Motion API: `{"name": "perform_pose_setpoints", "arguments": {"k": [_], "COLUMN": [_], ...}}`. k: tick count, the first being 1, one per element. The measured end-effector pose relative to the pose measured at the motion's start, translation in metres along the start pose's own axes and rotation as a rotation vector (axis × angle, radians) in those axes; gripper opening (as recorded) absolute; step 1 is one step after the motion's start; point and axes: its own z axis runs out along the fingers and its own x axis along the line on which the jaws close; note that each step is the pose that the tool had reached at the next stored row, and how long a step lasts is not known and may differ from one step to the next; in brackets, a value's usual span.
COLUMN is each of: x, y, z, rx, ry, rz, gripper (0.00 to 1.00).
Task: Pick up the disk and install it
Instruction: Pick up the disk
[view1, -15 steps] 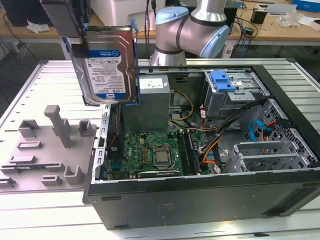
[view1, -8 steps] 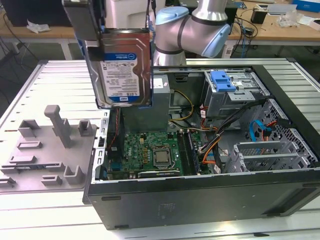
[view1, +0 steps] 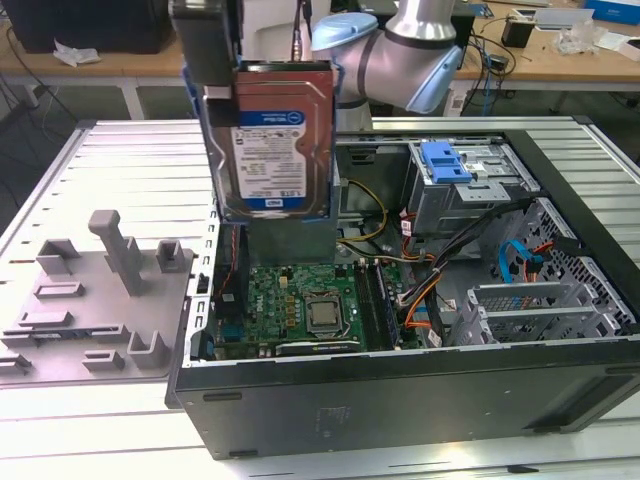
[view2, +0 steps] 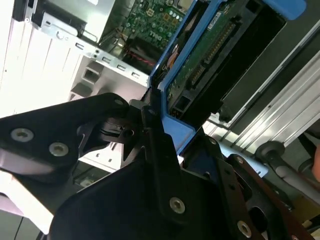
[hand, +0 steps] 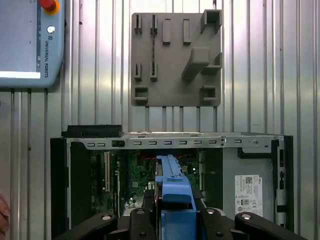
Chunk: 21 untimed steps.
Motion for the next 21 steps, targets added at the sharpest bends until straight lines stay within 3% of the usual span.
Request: {"name": "perform_pose_setpoints", "arguments": {"k": [14,17,21], "x": [0.0155,0.0220,0.0268], "y": [-0.0520,-0.0756,-0.0924], "z": [-0.0017,-0.0024,-0.0028], "rx": [-0.0031,-0.0047,-0.0056], "ry": [-0.0001,-0.0001,-0.0001], "rz": [0.000,0.000,0.000], "gripper": [0.37,0.37,0.37]}}
